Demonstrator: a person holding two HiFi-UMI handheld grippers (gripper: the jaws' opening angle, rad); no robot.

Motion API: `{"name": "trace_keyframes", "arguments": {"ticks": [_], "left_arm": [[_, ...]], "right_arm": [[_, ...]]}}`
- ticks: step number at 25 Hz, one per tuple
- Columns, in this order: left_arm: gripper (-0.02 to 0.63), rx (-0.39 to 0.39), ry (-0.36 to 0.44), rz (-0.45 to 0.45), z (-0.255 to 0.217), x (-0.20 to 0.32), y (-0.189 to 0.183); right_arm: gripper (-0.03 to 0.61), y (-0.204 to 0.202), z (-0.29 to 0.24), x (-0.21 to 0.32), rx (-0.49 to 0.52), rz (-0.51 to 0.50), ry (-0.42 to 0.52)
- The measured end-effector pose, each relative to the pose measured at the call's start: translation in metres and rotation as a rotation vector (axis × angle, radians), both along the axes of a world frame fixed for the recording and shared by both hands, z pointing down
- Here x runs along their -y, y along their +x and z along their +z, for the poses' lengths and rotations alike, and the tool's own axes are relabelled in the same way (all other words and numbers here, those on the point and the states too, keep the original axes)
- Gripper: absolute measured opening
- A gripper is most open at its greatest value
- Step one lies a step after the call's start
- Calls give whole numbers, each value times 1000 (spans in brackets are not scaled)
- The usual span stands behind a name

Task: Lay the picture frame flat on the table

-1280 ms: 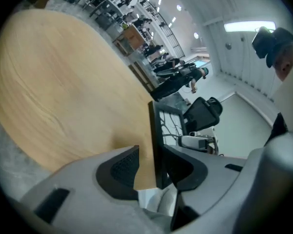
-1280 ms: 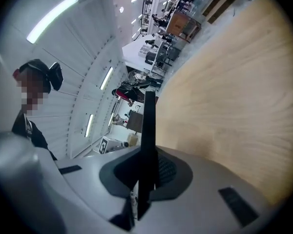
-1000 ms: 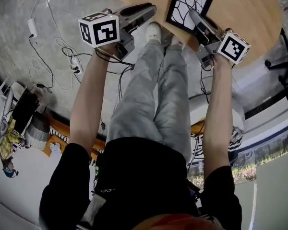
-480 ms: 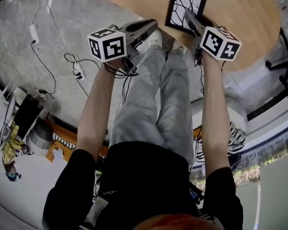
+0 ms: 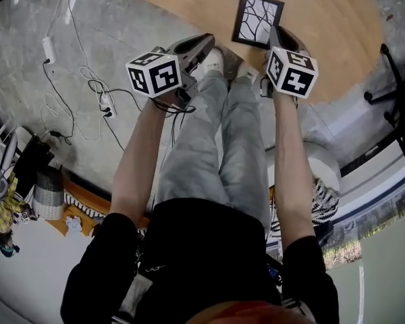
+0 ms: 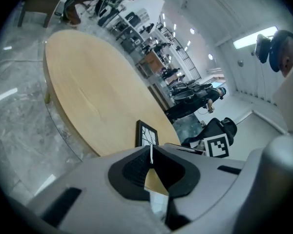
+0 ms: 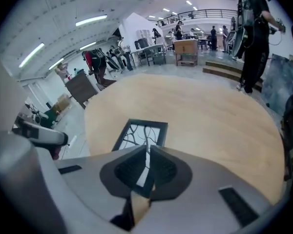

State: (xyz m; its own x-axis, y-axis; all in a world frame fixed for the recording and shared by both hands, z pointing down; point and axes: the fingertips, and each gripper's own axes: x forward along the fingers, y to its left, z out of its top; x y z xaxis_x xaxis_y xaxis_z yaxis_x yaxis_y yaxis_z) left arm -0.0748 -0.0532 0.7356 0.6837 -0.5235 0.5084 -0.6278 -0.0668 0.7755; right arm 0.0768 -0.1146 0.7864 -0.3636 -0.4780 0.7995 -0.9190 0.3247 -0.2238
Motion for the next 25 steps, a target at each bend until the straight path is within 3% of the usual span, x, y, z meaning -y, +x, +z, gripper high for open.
{"name": "trace_keyframes", "arguments": {"ticks": [5,8,12,16,21,25], "left_arm": [[11,165,71,-113,-71,16,-14],[9,251,211,-141,-146,55,-13],[9,333,311,-170,-263,64,9],[9,371,476,-201,-350,105,-11],[9,403,640,-395,-475,132,-12],[9,445,716,-461,-518,135,7]], "right_arm": [[11,-30,-84,-18,234,-94,66],[11,-44,-158,10,323,-126,167],[11,-24,-277,25,394,-88,281],[11,-29,-352,69,472,-54,417],[11,1,-484,94,498,-25,592],[11,30,-555,92,506,12,728]]}}
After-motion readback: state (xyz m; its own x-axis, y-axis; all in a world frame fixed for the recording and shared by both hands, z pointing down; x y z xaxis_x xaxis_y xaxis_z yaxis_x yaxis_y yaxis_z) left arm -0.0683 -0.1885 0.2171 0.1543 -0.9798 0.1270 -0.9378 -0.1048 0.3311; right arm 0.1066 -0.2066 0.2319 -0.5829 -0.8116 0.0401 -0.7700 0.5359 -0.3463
